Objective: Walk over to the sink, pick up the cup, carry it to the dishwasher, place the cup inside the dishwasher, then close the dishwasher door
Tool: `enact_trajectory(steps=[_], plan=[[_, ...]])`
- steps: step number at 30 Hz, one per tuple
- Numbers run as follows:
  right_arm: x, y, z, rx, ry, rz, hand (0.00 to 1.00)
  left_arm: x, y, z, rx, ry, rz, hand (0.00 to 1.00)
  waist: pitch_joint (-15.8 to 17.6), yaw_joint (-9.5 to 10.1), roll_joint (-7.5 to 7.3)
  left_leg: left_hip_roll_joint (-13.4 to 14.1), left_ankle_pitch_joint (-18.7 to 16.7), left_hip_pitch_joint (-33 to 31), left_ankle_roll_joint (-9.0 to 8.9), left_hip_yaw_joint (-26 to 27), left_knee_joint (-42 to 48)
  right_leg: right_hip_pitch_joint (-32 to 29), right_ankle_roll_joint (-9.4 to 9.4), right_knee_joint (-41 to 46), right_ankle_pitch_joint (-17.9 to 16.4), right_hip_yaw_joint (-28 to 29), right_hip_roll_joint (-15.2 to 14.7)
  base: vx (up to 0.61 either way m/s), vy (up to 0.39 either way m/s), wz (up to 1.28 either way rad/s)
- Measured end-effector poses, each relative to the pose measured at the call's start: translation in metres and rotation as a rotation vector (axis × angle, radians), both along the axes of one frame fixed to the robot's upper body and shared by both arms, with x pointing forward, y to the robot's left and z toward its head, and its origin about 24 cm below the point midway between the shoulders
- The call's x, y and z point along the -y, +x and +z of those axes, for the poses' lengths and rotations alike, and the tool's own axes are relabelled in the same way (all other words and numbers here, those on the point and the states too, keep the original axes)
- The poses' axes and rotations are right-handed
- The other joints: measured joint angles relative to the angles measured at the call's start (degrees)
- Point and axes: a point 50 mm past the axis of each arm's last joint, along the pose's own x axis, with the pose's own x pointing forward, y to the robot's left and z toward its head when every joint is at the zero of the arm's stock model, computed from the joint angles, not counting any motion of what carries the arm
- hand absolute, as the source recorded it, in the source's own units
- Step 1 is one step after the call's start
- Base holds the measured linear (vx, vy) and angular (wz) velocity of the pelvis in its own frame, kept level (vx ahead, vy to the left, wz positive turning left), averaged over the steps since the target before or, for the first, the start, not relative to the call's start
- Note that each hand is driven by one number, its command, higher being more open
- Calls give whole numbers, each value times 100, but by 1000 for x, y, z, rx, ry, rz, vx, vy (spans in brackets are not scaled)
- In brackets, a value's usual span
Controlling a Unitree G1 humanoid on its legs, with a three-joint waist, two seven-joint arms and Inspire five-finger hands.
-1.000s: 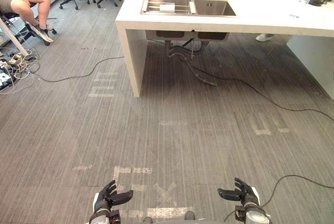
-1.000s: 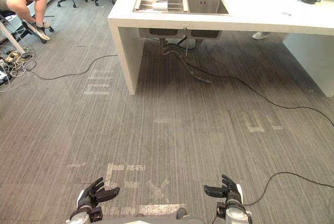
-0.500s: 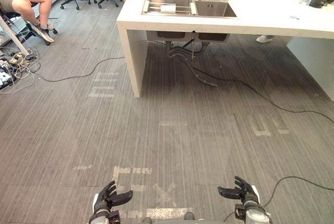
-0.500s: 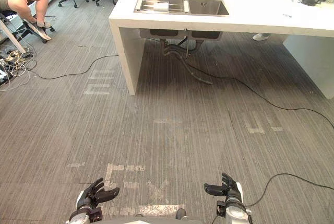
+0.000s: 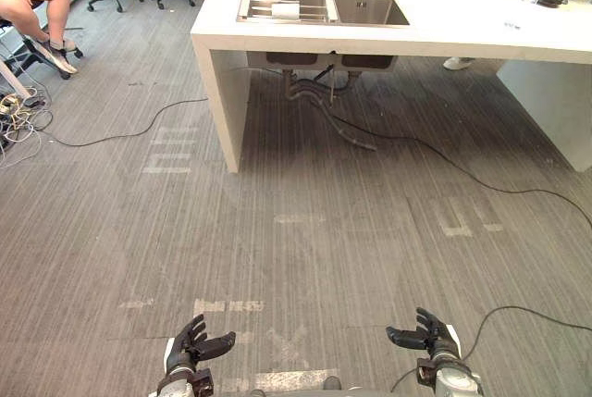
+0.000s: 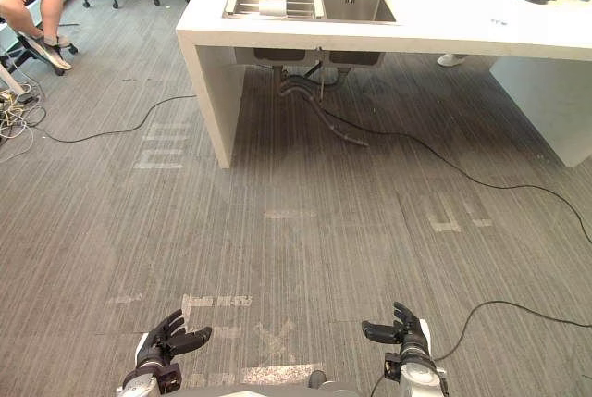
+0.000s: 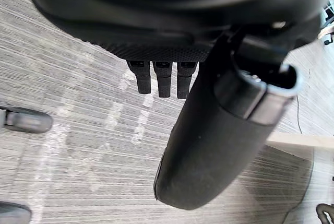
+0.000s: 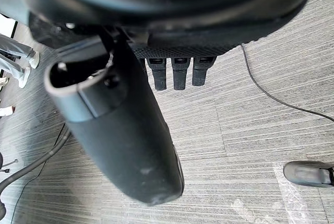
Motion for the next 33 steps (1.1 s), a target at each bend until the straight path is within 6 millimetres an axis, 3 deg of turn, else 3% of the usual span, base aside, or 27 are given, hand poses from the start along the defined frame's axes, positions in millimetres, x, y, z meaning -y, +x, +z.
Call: enact_trajectory(steps=[3, 5, 6, 7, 9, 11, 13, 14, 15, 16, 17, 18, 19, 20, 21, 22, 23, 24, 25, 26, 28, 30, 31, 32, 33], plan=[[0, 6, 2, 15, 0, 4, 90, 1, 7, 5, 37, 2, -5, 90, 8, 93, 16, 12, -341, -162, 45, 241, 403, -259, 64, 416, -279, 199, -21, 131, 51, -34], [1, 12, 4, 29, -5, 7, 90, 7, 14, 8, 64, -7, -18, 90, 34, 88, 2, -126, -704, -290, 172, 306, 817, -749, 262, 1548, -897, 293, -230, 140, 84, -14], [1, 12, 5, 28, -7, 7, 90, 9, 15, 8, 70, -10, -28, 90, 40, 90, -7, -184, -789, -288, 215, 324, 891, -900, 334, 1932, -1043, 287, -319, 122, 101, -9], [2, 12, 4, 26, -8, 7, 90, 12, 17, 9, 75, -13, -45, 90, 47, 93, -4, -255, -903, -277, 255, 330, 984, -1154, 399, 2562, -1171, 275, -429, 150, 130, -1], [-2, 8, 2, 2, 5, 9, 90, 17, 24, 13, 99, -6, -85, 90, 229, 38, -52, -446, -1229, 56, 438, 226, 1129, -2064, 441, 4863, -1159, 146, -820, 265, 126, 16], [-2, 5, 0, -12, 9, 9, 90, 19, 25, 14, 104, -6, -77, 90, 252, 38, -10, -437, -1379, 181, 452, 178, 1150, -2336, 237, 5116, -1381, 47, -872, 293, 58, 18], [0, 9, 2, -7, 3, 16, 90, 18, 34, 18, 130, 4, -73, 90, 347, -9, 26, -321, -1489, 448, 432, 55, 1014, -2772, 137, 4704, -1495, -273, -801, 471, -26, 30], [3, 14, 5, 3, -11, 28, 90, 18, 43, 21, 149, 8, -73, 90, 487, -104, 209, -69, -1481, 678, 417, -61, 790, -2941, -2, 4097, -1400, -512, -570, 571, -113, 55], [9, 17, 8, 8, -31, 38, 90, 19, 54, 26, 180, 3, -72, 90, 558, -182, 300, 151, -1456, 797, 373, -141, 698, -3145, -41, 3301, -1082, -616, -381, 493, -117, 63], [11, 17, 9, 8, -39, 38, 90, 19, 58, 29, 196, 3, -71, 90, 556, -198, 293, 168, -1428, 818, 262, -179, 697, -3199, -23, 2792, -736, -609, -305, 576, -151, 62], [15, 14, 9, 0, -52, 35, 90, 17, 63, 32, 210, 14, -74, 90, 517, -212, 193, 150, -1475, 987, 40, -229, 712, -3172, -238, 1805, 197, -568, -264, 518, -161, 48], [20, 13, 10, -5, -67, 32, 90, 19, 64, 31, 211, 9, -71, 90, 508, -235, 225, 217, -1568, 1159, -119, -261, 802, -3157, -1026, 2009, 684, -597, -283, 681, -234, 33], [24, 21, 14, 13, -77, 25, 90, 23, 68, 32, 220, 2, -68, 90, 560, -241, 424, 422, -1494, 1096, -262, -298, 1082, -3185, -1043, 2389, 399, -681, -199, 654, -250, 35], [23, 25, 15, 22, -75, 21, 90, 26, 77, 37, 246, -4, -79, 90, 561, -281, 423, 430, -1086, 857, -440, -387, 1625, -3109, -1071, 2598, 42, -773, -227, 644, -253, 30], [22, 25, 15, 24, -72, 26, 90, 29, 79, 38, 256, -9, -81, 90, 571, -291, 421, 451, -794, 739, -407, -406, 2005, -2943, -1077, 2584, -98, -832, -224, 632, -273, 55], [19, 24, 13, 20, -62, 33, 90, 33, 80, 38, 263, -23, -80, 90, 580, -299, 420, 550, 86, 424, -334, -401, 2981, -2372, -1110, 2328, -290, -945, -171, 647, -288, 41], [15, 22, 12, 20, -53, 34, 90, 35, 78, 39, 271, -30, -76, 90, 593, -261, 410, 709, 740, 143, -411, -378, 3833, -1842, -1126, 1945, -323, -988, -55, 752, -314, 30], [8, 24, 11, 35, -42, 44, 90, 36, 78, 46, 310, -31, -77, 90, 617, -203, 392, 999, 534, -293, -335, -144, 5027, -1187, -1134, 1438, -325, -997, 145, 600, -241, 3], [5, 25, 12, 47, -36, 47, 90, 36, 78, 49, 329, -31, -77, 90, 631, -160, 383, 1153, 363, -536, -260, 3, 5546, -883, -1147, 1212, -328, -980, 236, 546, -210, -13], [0, 29, 14, 78, -26, 49, 90, 38, 80, 58, 375, -32, -80, 90, 647, -34, 356, 1351, -18, -1112, -73, 272, 6364, -249, -1183, 736, -352, -892, 378, 496, -184, -17], [-2, 36, 18, 114, -22, 48, 90, 39, 86, 74, 452, -26, -85, 90, 689, 34, 305, 1265, -298, -1913, -41, 475, 6406, 264, -1233, 294, -415, -837, 421, 542, -136, -10], [-2, 39, 18, 119, -23, 46, 90, 40, 96, 93, 545, -16, -93, 90, 734, 124, 255, 948, -563, -2496, 12, 696, 5499, 564, -1168, 93, -505, -770, 351, 441, -1, -12], [-2, 39, 18, 118, -23, 46, 90, 41, 101, 107, 603, -5, -98, 90, 779, 199, 206, 642, -645, -2646, 22, 820, 4497, 755, -1071, 80, -649, -704, 256, 400, 61, -19], [-2, 38, 18, 114, -22, 46, 90, 42, 103, 114, 633, 11, -102, 90, 811, 228, 176, 457, -628, -2668, 21, 828, 3953, 863, -1026, 78, -738, -666, 184, 538, 112, -33], [0, 33, 16, 100, -27, 41, 90, 46, 108, 133, 710, 46, -113, 90, 821, 268, 160, 10, -253, -2630, -83, 709, 2364, 1084, -836, 78, -964, -563, 48, 452, 115, -32]])
